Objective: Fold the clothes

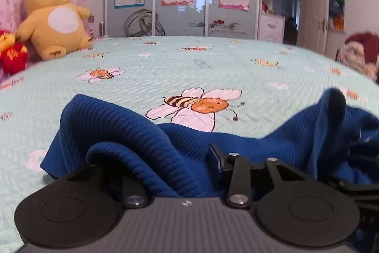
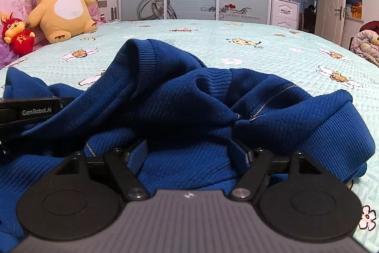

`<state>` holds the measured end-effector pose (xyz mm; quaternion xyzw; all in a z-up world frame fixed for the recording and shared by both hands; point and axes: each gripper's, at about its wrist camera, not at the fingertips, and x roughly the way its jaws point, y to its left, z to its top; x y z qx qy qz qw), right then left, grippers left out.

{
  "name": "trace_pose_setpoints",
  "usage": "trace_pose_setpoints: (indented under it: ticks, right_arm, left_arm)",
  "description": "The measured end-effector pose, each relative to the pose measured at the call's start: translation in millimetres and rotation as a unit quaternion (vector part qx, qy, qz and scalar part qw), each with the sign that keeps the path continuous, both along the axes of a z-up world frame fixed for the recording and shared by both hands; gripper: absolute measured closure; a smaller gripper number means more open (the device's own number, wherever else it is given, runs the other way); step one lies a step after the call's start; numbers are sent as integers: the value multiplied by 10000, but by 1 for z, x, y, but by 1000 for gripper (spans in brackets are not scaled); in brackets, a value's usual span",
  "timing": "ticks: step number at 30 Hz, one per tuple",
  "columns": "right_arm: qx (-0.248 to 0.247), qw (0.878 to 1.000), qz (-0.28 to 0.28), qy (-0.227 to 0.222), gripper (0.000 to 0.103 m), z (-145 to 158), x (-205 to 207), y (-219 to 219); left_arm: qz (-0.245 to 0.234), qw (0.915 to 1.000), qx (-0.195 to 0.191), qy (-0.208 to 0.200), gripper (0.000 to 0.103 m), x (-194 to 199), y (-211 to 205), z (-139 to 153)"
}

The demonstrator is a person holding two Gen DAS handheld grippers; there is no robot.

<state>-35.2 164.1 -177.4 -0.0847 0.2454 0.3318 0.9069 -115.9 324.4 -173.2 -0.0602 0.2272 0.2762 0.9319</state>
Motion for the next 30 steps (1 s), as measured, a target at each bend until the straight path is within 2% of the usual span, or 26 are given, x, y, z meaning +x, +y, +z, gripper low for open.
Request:
trace_pose_setpoints:
  ticks: [8, 30]
  right_arm:
    - [-36, 10000, -6, -11, 26, 0, 0, 1]
    - [-29, 10000, -3, -4, 26, 1, 0, 1]
  left_arm:
    - [-42, 9995, -36, 322, 55, -1, -5, 7]
    - [31, 9990, -158, 416, 52, 5, -5, 11]
